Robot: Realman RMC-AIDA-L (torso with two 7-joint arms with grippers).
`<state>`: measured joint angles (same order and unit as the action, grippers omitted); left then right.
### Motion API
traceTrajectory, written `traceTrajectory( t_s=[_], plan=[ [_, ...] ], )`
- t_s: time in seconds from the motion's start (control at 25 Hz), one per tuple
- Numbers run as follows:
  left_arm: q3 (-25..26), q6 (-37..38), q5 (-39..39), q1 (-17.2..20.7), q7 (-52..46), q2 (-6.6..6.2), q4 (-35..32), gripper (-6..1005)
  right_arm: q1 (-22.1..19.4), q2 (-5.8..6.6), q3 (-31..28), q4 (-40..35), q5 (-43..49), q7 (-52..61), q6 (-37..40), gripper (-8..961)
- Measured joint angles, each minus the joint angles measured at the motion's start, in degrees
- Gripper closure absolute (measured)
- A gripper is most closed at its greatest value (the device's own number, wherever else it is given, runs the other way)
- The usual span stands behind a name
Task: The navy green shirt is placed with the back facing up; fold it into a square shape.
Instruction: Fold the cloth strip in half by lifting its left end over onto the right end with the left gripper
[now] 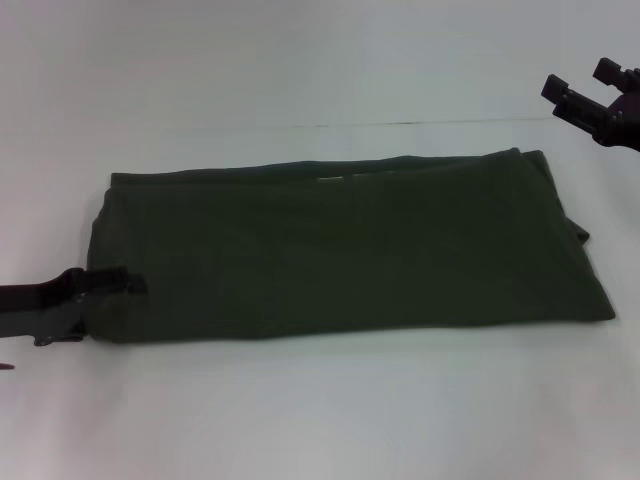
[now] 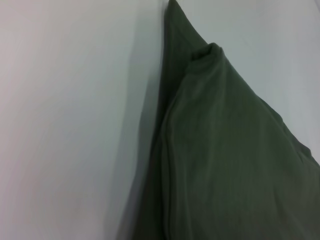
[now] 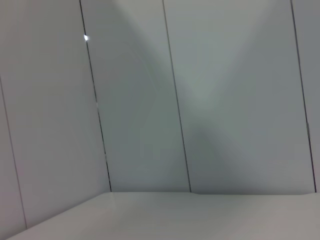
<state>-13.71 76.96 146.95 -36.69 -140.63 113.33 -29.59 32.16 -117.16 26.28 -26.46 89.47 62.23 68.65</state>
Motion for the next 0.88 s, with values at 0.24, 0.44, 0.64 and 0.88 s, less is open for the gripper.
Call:
traceTrajectory(
  t_s=[0.24, 0.44, 0.64, 0.88],
  plan=[
    [0.0, -0.1, -0.1, -0.1, 0.0, 0.02, 0.1, 122, 0.2, 0.00, 0.0, 0.0, 0.0, 0.0, 0.0, 29],
    [0.0, 0.2, -0.2, 0.0, -0.1, 0.05, 0.1, 123, 0.3, 0.00, 0.0, 0.0, 0.0, 0.0, 0.0, 29],
    [0.0, 0.1, -0.2, 0.0, -0.1, 0.05, 0.1, 123, 0.3, 0.00, 0.2, 0.0, 0.0, 0.0, 0.0, 29],
    [0.0, 0.1, -0.3, 0.0, 0.0, 0.05, 0.1, 125, 0.4, -0.01, 0.3, 0.0, 0.0, 0.0, 0.0, 28]
  ],
)
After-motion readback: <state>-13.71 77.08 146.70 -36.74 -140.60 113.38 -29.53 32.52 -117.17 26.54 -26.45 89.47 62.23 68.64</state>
